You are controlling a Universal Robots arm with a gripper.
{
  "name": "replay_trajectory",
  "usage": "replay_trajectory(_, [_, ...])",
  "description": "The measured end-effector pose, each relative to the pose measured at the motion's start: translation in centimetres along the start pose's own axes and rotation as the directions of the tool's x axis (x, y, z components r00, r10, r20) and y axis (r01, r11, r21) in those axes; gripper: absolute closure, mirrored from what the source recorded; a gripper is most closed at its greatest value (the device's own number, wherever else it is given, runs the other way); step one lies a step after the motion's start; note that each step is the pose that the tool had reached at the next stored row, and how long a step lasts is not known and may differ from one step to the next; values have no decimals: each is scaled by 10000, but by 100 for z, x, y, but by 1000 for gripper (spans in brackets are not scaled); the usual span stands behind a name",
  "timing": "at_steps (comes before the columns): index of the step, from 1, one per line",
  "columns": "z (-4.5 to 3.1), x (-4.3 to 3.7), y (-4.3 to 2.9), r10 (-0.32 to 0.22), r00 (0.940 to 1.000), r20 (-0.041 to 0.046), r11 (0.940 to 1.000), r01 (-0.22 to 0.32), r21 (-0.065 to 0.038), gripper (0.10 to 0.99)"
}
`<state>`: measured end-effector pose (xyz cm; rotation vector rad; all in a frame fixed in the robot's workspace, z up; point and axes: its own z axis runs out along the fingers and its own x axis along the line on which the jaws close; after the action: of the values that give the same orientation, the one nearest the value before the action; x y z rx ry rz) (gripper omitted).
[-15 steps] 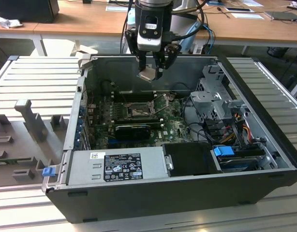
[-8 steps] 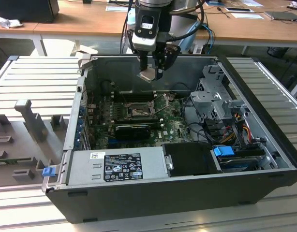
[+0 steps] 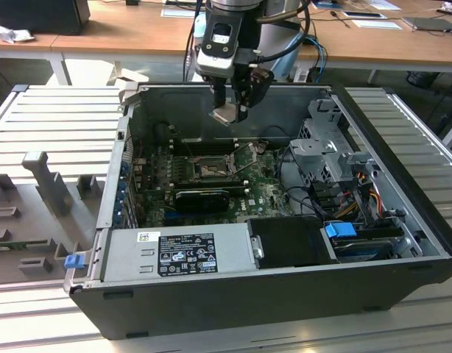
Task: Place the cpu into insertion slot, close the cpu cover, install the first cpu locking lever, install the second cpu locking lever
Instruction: 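Place the cpu into insertion slot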
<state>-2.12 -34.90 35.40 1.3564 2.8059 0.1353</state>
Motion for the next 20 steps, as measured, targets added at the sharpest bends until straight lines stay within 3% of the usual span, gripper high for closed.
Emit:
replay_trajectory(11, [6,0,0,820,9966,74,9966,-820,-16,557])
replay_trajectory(20, [21,0,-1,1744,9845,163,9847,-1744,-37,557])
